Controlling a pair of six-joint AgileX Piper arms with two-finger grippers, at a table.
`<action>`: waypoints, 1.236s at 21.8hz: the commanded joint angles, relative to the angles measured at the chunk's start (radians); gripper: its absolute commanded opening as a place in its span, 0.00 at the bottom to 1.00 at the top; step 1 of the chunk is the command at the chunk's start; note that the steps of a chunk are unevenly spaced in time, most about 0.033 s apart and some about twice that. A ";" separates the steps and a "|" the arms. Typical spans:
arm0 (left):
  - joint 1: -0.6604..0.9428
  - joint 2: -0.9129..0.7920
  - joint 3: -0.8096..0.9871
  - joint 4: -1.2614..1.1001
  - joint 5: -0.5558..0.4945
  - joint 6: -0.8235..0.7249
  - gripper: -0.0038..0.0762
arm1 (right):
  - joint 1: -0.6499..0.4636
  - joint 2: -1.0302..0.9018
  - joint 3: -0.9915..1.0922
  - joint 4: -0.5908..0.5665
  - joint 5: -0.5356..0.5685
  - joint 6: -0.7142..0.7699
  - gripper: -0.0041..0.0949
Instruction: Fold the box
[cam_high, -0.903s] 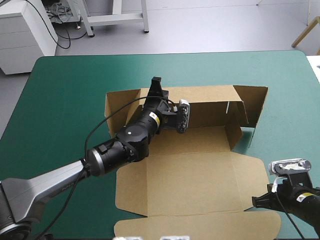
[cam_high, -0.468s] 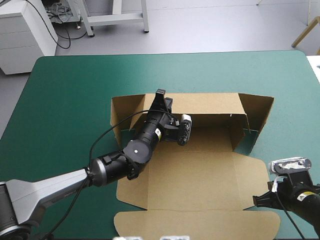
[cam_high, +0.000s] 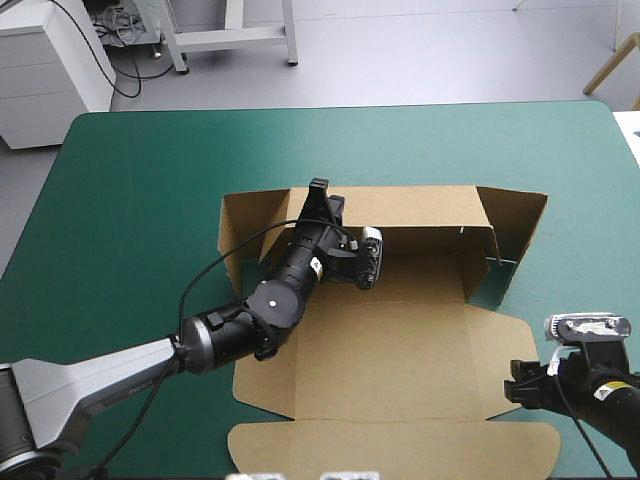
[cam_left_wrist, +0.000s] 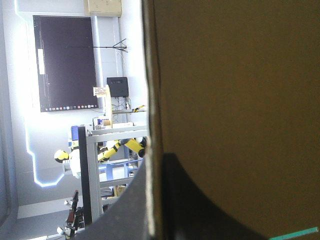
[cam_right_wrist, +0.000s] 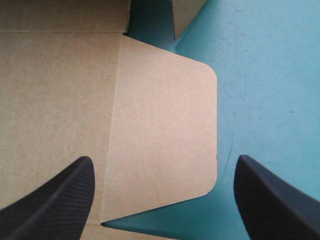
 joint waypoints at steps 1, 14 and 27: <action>-0.005 -0.042 -0.023 0.053 0.054 -0.015 0.04 | -0.006 0.010 -0.028 0.073 -0.053 0.022 0.75; -0.006 -0.003 0.044 0.107 0.117 -0.140 0.04 | -0.006 0.376 -0.558 0.052 -0.085 0.064 0.71; -0.006 -0.001 0.044 0.107 0.109 -0.140 0.04 | -0.006 0.991 -1.079 0.192 -0.090 -0.016 0.71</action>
